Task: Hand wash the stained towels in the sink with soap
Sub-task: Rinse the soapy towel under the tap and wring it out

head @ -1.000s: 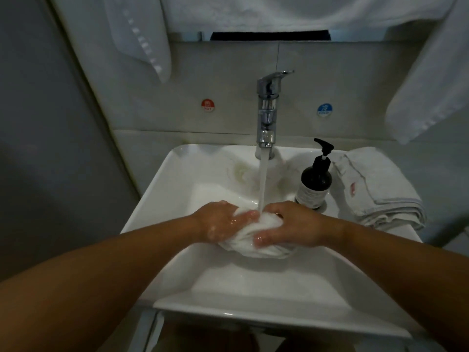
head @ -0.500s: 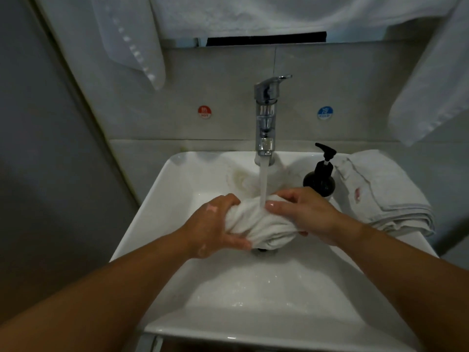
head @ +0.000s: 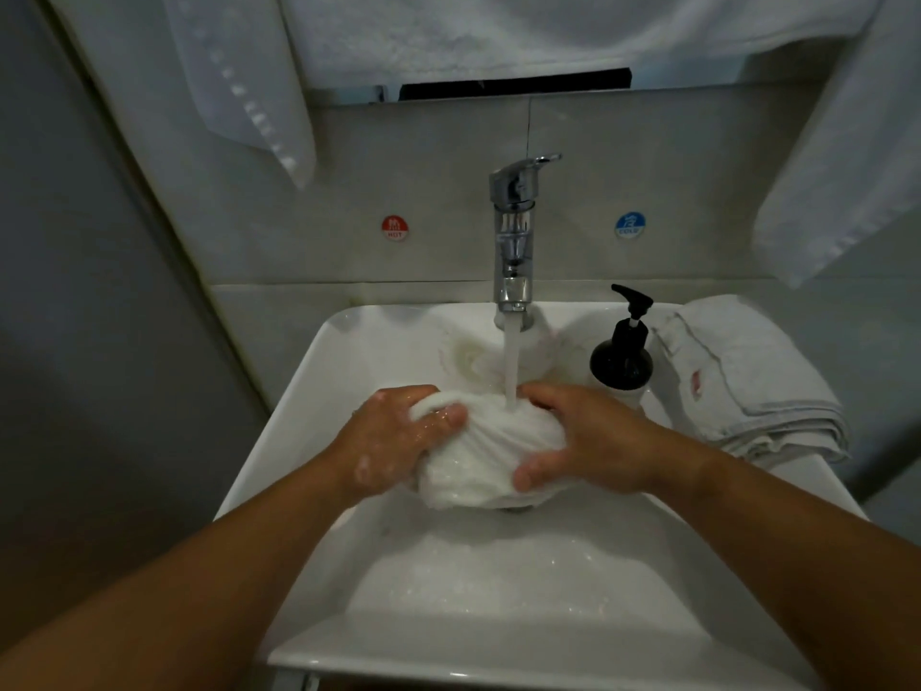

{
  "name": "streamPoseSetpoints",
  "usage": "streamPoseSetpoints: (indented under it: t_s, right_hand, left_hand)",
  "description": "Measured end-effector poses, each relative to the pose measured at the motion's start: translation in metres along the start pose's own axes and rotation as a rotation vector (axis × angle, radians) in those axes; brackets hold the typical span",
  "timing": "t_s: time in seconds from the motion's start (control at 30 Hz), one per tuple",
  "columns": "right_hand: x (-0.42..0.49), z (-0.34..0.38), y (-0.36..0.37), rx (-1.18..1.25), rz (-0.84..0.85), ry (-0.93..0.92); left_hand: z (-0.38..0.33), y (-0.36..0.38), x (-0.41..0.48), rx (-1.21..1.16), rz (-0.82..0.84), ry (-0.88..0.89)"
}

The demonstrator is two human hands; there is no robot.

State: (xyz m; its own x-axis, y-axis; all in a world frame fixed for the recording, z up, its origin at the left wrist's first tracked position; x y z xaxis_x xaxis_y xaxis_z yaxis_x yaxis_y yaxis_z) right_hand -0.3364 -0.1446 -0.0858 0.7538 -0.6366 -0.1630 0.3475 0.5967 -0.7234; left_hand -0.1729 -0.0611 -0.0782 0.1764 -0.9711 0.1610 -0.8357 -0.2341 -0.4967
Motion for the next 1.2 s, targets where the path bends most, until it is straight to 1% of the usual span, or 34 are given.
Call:
streamPoseSetpoints:
  t_s: [0.07,0.1,0.13,0.2,0.23,0.27,0.33,0.37,0.4,0.47,0.53,0.6,0.7,0.77,0.8,0.87,0.93,1.07,1.13,1.2]
  right_hand:
    - [-0.003,0.001,0.007,-0.105,0.048,-0.037]
    - [-0.005,0.000,0.007,-0.118,0.052,-0.046]
    - [-0.008,-0.001,0.002,-0.086,0.034,-0.049]
    - [-0.010,0.001,-0.014,0.102,-0.034,-0.096]
    - [-0.010,0.004,-0.020,0.223,-0.060,-0.135]
    - [-0.010,0.007,-0.023,0.329,-0.075,-0.169]
    - [-0.010,0.013,-0.024,0.440,-0.087,-0.211]
    - [-0.009,0.012,-0.024,0.462,-0.083,-0.215]
    - [-0.007,0.012,-0.022,0.470,-0.072,-0.209]
    - [-0.002,0.008,-0.022,0.485,-0.077,-0.191]
    - [0.003,0.003,-0.025,0.562,-0.137,-0.155]
    - [0.008,0.000,-0.021,0.612,-0.166,-0.118]
    - [0.012,0.000,-0.006,0.507,-0.136,-0.069]
    - [0.012,0.002,-0.001,0.478,-0.115,-0.046]
    - [0.012,0.003,-0.002,0.460,-0.136,-0.049]
    - [0.008,0.006,-0.016,0.372,-0.262,-0.073]
    - [0.003,0.007,-0.029,0.273,-0.365,-0.081]
    - [-0.002,-0.006,-0.047,0.172,-0.422,-0.027]
    - [-0.006,-0.009,-0.052,0.126,-0.413,-0.018]
    - [-0.005,-0.011,-0.045,0.054,-0.312,-0.004]
  left_hand:
    - [-0.001,-0.003,-0.003,-0.092,-0.010,0.003]
    - [0.000,-0.006,-0.004,-0.127,-0.020,-0.005]
    - [0.002,-0.009,-0.005,-0.165,-0.022,-0.022]
    - [0.009,-0.011,-0.004,-0.246,0.004,-0.053]
    - [0.011,-0.010,-0.003,-0.234,0.027,-0.053]
    - [0.010,-0.008,-0.003,-0.156,0.059,-0.040]
    - [0.008,0.004,-0.003,0.082,0.135,-0.030]
    - [0.004,0.011,-0.004,0.153,0.161,-0.031]
    - [0.000,0.018,-0.004,0.169,0.174,-0.037]
    - [-0.002,0.029,-0.003,0.117,0.197,-0.046]
    - [0.003,0.035,-0.001,0.062,0.210,-0.074]
    - [0.005,0.035,-0.001,0.070,0.193,-0.081]
    - [-0.002,0.026,-0.001,0.185,0.069,-0.053]
    - [-0.001,0.022,-0.001,0.172,0.025,-0.055]
    - [0.003,0.022,-0.001,0.151,0.034,-0.079]
    - [0.009,0.024,-0.002,0.122,0.078,-0.135]
    - [0.009,0.023,-0.001,0.142,0.070,-0.154]
    - [0.005,0.012,0.001,0.180,0.030,-0.139]
    - [0.006,0.005,0.001,0.153,0.044,-0.109]
    - [0.004,0.002,0.000,0.062,0.047,-0.082]
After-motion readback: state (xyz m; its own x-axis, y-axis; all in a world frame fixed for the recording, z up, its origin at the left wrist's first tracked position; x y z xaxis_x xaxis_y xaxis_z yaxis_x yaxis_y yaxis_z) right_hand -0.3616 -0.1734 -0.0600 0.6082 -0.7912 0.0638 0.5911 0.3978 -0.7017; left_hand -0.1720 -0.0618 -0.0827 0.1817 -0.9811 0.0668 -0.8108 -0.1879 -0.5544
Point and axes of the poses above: each hand's wrist, its own x-axis towards the middle knuckle, its own y-axis out of the palm, z = x × y, the point moved 10 cm from there along x, towards the middle knuckle, and after that the axes turned 6 degrees about y, right-handed, at the moved point
